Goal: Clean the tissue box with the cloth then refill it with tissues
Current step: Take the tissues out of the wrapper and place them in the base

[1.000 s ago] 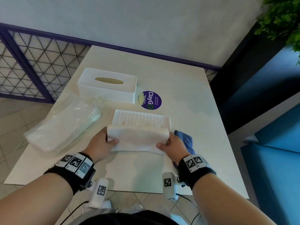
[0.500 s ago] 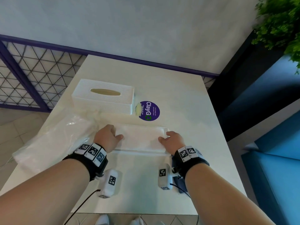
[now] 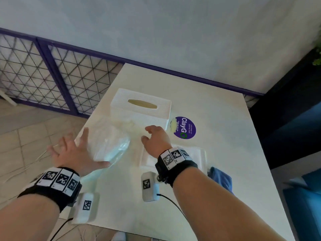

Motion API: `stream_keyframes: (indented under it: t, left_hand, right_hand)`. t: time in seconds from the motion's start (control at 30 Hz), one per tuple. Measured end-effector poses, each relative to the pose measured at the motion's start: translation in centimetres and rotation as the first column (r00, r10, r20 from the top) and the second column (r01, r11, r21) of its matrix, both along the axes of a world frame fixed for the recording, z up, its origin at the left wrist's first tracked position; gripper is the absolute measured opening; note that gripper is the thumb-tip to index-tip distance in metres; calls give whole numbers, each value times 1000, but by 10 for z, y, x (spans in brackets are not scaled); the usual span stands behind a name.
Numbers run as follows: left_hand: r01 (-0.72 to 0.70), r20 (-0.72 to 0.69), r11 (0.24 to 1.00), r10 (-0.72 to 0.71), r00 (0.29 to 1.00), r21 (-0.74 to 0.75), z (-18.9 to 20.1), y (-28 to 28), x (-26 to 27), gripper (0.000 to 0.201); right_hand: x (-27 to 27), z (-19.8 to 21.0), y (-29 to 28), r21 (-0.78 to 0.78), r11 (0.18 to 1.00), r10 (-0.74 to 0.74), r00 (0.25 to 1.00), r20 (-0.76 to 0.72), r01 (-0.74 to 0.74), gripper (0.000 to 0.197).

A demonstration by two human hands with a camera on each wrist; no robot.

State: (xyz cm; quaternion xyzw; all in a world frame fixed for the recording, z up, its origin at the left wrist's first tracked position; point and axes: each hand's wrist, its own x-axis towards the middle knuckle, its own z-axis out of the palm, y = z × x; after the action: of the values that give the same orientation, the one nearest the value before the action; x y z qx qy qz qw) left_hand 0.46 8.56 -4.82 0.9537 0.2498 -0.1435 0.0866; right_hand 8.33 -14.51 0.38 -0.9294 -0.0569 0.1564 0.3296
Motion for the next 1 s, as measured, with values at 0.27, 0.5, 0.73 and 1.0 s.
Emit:
stream_keyframes:
  t: [0.27, 0.5, 0.73, 1.0]
  left_hand:
    - [104, 84, 994, -107, 991, 39, -22, -3, -34, 132]
    - [93, 163, 993, -103, 981, 71, -33, -2, -41, 123]
    - [89, 187, 995, -94, 978, 35, -38, 0, -40, 123]
    - [91, 188, 996, -93, 978, 20, -38, 1, -39, 123]
  right_hand:
    - [19, -1, 99, 58, 980, 191, 981, -41, -188, 46]
    - [25, -20, 119, -269, 932, 210, 966, -150, -244, 55]
    - [19, -12, 121, -252, 949, 188, 981, -40, -192, 34]
    - [13, -2, 117, -414, 876, 280, 960, 21, -246, 29]
